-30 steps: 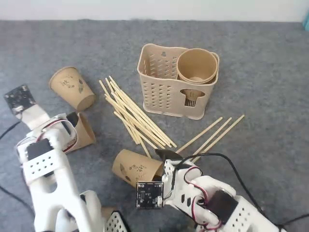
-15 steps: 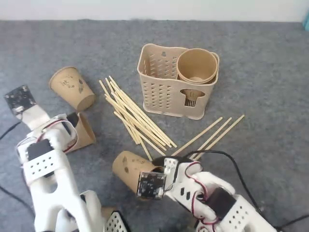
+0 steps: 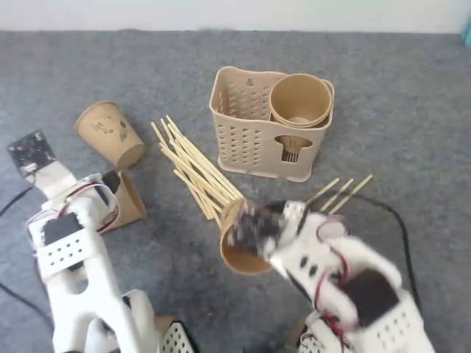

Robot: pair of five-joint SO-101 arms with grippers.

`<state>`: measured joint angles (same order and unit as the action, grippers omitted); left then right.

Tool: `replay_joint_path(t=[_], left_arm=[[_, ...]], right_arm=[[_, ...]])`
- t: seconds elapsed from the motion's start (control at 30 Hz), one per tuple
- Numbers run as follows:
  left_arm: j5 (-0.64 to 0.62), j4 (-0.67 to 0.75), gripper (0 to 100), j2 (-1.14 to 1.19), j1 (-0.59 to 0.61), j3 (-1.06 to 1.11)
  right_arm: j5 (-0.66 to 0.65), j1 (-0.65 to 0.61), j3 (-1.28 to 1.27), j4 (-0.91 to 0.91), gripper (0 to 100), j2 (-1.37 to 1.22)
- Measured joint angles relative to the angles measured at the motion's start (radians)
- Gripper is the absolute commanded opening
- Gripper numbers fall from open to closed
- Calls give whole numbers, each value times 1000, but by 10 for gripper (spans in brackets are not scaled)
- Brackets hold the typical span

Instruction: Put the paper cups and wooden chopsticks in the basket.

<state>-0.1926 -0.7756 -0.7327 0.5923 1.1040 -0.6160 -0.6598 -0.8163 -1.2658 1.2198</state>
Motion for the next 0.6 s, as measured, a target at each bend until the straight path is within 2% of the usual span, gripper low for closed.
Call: replay_joint_path(t=[0.13,0.4,0.6], left_arm=[[0,0,290,0,0,0],[0,0,290,0,0,0],[0,0,290,0,0,0]], right_arm=[[89,87,295,-117,9,-285],[416,212,1073,-474,9,-829],[583,284,1537,-491,9,-1034]])
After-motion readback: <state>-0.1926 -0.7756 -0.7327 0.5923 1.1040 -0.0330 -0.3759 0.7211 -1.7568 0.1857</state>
